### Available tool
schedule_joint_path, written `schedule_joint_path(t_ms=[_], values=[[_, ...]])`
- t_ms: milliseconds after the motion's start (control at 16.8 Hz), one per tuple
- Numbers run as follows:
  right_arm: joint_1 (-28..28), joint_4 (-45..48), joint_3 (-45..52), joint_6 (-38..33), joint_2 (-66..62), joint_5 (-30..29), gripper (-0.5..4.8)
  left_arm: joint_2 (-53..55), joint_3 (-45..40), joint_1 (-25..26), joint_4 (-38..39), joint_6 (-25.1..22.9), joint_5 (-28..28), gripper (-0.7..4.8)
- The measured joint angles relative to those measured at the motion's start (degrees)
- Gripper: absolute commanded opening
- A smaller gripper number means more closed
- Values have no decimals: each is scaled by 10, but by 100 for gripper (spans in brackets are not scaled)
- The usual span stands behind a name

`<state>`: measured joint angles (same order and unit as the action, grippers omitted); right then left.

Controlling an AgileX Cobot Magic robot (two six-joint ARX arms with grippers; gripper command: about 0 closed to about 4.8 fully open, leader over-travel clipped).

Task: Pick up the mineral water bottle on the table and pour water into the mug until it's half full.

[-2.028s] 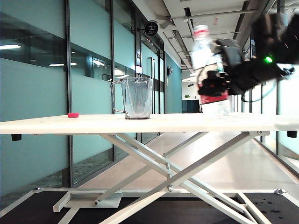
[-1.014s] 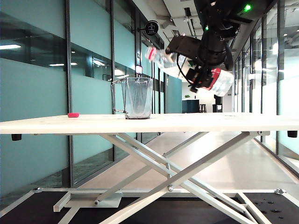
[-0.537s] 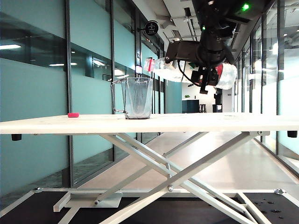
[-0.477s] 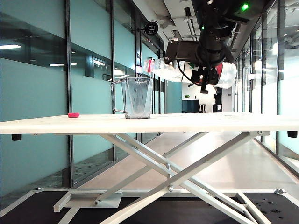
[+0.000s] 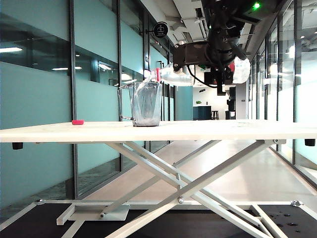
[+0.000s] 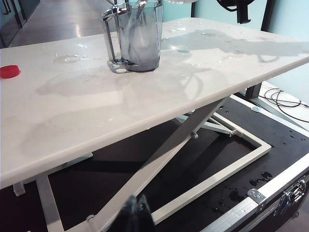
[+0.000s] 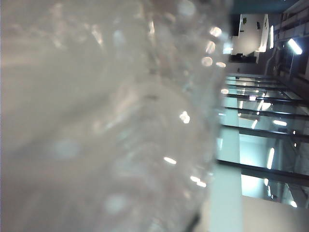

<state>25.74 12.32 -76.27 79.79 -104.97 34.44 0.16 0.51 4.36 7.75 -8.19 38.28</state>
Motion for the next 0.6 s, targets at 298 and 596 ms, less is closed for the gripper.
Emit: schedule_joint_path(t_ms=[298,596], values=[[0,10,-7,27,0,13,207,0,0,0,0,0,0,-5],[0,11,-7,33,0,24,207,0,0,0,0,-9,0,-5]])
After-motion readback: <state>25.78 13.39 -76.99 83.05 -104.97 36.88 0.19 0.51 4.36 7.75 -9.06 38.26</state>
